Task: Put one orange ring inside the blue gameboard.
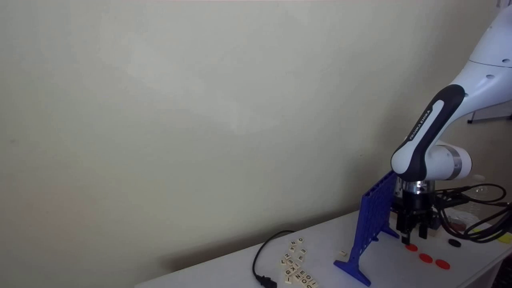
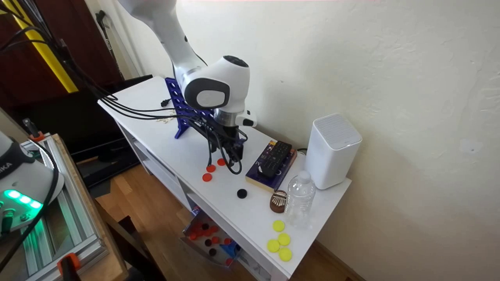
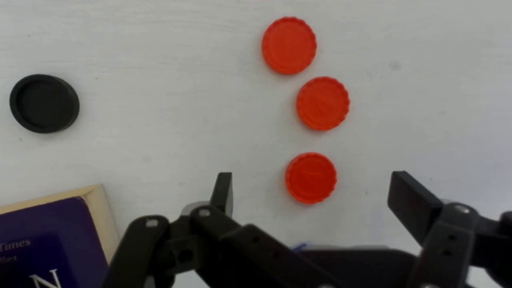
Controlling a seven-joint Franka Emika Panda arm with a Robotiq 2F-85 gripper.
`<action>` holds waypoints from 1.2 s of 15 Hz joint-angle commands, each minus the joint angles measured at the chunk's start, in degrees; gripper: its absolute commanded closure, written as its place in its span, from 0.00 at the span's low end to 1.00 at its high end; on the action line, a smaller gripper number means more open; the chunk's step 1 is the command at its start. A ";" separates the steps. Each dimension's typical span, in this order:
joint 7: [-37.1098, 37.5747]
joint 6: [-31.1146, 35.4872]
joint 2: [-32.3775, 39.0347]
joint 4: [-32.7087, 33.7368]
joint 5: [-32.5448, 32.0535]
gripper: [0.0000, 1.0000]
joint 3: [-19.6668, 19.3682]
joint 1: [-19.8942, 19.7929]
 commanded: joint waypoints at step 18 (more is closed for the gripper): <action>2.88 0.15 4.10 4.25 -1.00 0.13 0.16 0.89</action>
